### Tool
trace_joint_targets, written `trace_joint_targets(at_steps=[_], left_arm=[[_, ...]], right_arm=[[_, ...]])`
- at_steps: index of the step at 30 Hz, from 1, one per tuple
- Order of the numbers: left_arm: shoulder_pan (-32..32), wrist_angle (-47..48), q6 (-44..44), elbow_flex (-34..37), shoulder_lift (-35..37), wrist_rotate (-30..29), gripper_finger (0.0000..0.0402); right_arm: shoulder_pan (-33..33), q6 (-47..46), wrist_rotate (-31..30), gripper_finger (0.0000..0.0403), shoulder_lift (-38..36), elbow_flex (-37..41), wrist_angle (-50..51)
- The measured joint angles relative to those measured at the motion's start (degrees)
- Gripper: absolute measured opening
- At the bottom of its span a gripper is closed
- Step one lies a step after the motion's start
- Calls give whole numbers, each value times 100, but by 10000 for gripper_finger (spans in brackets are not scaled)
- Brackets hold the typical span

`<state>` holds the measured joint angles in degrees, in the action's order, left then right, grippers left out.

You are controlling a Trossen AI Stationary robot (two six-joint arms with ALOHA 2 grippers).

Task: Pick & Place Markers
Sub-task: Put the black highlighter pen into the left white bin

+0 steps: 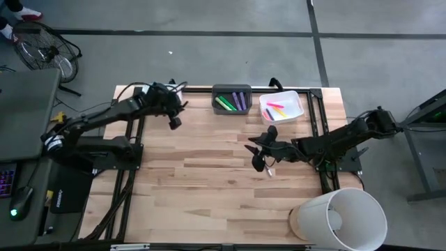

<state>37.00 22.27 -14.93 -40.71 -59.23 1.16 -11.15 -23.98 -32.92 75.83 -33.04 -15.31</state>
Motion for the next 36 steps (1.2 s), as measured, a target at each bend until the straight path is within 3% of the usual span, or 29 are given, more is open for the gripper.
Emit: trace_joint_targets(at_steps=[6,15,24,36], left_arm=[[648,270,-284,0,114,-74,40],[1304,442,-510,0,139,-1042,40],[1326,503,-955,-8,89,-1424,40],[1328,1433,-1307,-792,-958,-1740,40]], right_arm=[[-23,45,-105,150,0,0,-63],[-13,152,-127,150,0,0,-258],[-10,210,-296,149,0,0,-276],[-12,198,-270,150,0,0,-277]])
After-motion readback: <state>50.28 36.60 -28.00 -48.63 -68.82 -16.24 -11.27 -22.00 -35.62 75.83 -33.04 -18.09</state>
